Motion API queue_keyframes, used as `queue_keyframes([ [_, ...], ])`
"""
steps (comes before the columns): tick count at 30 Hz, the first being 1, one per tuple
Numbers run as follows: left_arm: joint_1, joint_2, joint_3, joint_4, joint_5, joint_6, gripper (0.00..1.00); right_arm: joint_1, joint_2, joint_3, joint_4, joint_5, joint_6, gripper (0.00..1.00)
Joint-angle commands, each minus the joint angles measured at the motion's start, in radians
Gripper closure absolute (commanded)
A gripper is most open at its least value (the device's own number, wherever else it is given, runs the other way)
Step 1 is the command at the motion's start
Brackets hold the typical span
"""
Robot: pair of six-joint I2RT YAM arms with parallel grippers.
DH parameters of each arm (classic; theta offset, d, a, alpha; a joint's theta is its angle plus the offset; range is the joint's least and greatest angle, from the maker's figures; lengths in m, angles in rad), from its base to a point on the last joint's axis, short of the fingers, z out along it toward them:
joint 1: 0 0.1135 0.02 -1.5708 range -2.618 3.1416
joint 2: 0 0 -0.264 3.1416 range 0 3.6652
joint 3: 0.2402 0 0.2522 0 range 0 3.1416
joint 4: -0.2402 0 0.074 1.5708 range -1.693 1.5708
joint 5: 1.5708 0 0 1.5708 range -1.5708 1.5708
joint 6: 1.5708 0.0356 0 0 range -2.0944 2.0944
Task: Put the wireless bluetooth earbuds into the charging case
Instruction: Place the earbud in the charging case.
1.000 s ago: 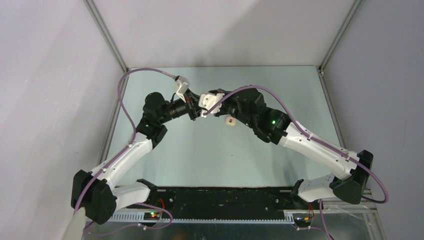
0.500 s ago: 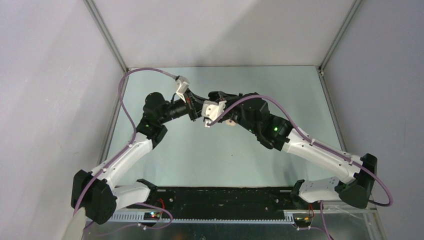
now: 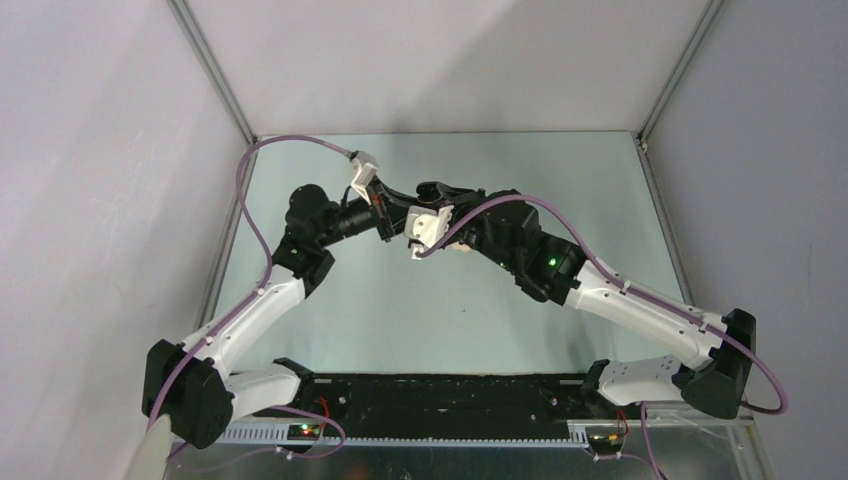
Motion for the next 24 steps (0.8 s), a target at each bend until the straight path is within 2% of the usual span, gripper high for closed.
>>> queue_keyframes([
  [1, 0.007, -0.032, 0.021, 0.111, -0.001, 0.023, 1.00, 0.005, -0.001, -0.011, 0.006, 0.017, 0.044, 0.78],
  [6, 0.007, -0.036, 0.011, 0.114, -0.004, 0.047, 1.00, 0.002, -0.025, -0.010, 0.002, -0.020, 0.074, 0.70],
  [11, 0.007, -0.039, 0.004, 0.121, 0.007, 0.070, 1.00, -0.025, -0.033, 0.033, -0.070, -0.096, 0.159, 0.56],
  [18, 0.007, -0.032, 0.002, 0.127, 0.027, 0.097, 1.00, -0.095, -0.010, 0.135, -0.189, -0.222, 0.297, 0.52],
  [24, 0.007, -0.022, 0.004, 0.135, 0.038, 0.109, 1.00, -0.113, 0.017, 0.177, -0.226, -0.282, 0.345, 0.50],
])
